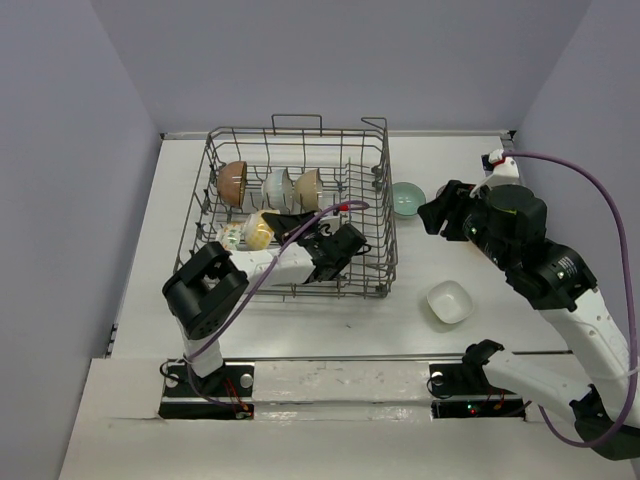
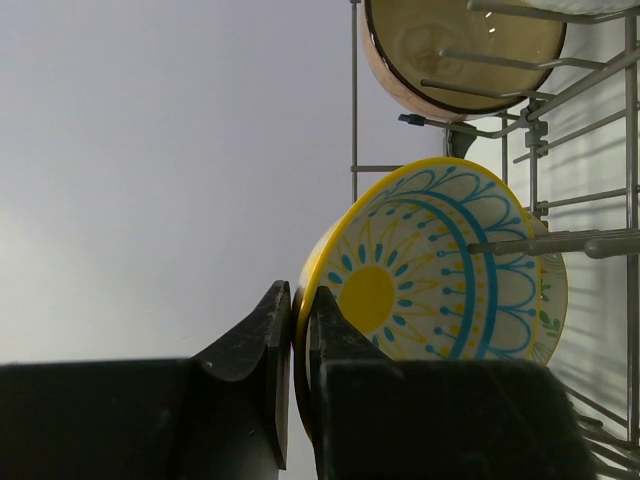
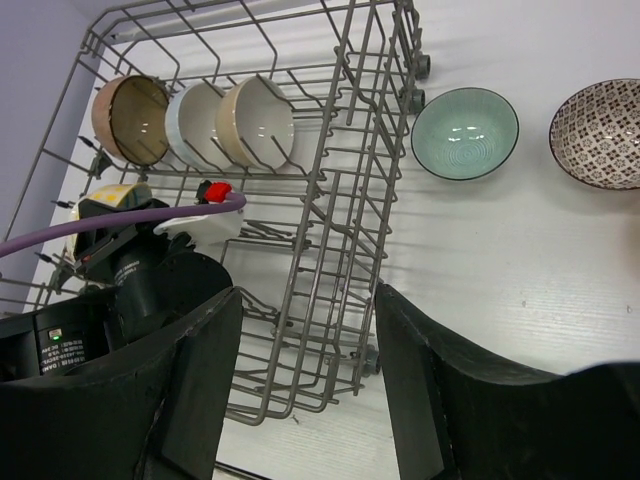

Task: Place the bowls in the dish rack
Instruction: Insert the bowl into the dish rack.

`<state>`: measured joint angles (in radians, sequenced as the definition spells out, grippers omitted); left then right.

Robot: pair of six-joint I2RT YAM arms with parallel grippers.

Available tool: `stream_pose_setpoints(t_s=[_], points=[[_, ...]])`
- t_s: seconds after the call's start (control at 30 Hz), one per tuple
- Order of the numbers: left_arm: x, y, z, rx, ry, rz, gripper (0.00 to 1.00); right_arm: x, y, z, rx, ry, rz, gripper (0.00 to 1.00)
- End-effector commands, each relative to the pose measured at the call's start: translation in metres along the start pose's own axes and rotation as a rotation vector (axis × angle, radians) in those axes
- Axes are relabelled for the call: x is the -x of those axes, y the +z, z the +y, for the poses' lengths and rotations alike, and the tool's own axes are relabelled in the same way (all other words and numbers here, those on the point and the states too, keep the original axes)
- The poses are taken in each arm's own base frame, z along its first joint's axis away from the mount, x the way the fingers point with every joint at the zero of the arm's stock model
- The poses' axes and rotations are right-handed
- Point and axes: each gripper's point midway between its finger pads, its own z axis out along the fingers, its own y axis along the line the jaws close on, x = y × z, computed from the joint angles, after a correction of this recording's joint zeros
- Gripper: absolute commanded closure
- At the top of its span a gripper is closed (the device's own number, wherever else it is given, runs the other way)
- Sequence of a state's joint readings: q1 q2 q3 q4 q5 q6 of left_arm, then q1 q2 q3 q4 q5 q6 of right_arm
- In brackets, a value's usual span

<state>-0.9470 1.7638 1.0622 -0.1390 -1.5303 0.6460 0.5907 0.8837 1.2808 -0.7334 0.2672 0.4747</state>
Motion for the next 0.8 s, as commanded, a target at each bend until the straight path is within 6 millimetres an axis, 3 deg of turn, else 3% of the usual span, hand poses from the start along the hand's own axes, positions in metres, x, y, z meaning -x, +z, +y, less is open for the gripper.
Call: stream_pose_setpoints(t_s=[0.0, 0.77], points=[[-0.011, -0.009, 0.007, 0.142, 0.029, 0.064, 1.00, 0.007, -0.004, -0.001, -0.003, -0.004, -0.033, 0.39], [-0.005, -0.020, 0.004, 0.140, 0.032, 0.031, 0.55, 0.004, -0.003, -0.003, -0.010, -0.002, -0.030, 0.38]])
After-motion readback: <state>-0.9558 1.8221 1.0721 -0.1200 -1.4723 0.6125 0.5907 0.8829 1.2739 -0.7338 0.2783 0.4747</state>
